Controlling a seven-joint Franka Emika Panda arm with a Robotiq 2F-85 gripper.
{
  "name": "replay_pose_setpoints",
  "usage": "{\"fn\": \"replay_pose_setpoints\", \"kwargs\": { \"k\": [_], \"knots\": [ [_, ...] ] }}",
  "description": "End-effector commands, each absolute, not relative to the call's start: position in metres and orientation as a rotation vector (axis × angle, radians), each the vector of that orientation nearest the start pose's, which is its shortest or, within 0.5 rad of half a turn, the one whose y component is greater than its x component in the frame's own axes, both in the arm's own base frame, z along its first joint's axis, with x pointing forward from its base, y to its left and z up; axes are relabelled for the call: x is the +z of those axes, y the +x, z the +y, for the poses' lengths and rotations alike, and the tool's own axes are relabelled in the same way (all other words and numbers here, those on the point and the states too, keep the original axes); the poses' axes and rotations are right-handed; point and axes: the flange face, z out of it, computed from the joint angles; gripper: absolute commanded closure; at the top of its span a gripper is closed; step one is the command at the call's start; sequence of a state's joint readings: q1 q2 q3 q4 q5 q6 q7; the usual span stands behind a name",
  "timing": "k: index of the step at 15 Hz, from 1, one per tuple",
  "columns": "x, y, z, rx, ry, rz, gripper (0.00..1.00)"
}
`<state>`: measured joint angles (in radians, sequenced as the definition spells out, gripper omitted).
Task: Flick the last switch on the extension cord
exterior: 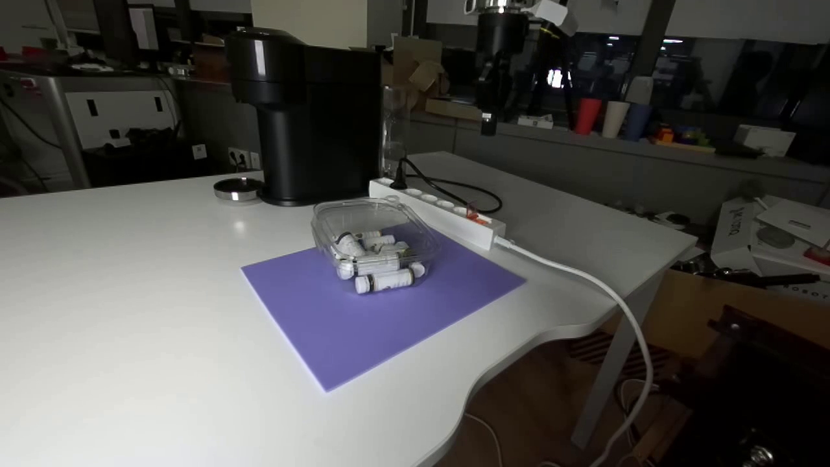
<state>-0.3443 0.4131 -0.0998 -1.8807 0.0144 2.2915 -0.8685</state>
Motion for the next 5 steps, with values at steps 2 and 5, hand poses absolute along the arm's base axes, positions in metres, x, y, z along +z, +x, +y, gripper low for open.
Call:
{"fn": "replay_pose_setpoints", "kwargs": {
  "k": [2, 5],
  "knots": [
    [0.334, 0.566, -0.262, 0.115, -3.153, -0.69, 0.74],
    [0.354, 0.558, -0.261, 0.159, -3.166, -0.683, 0.6]
  ]
}}
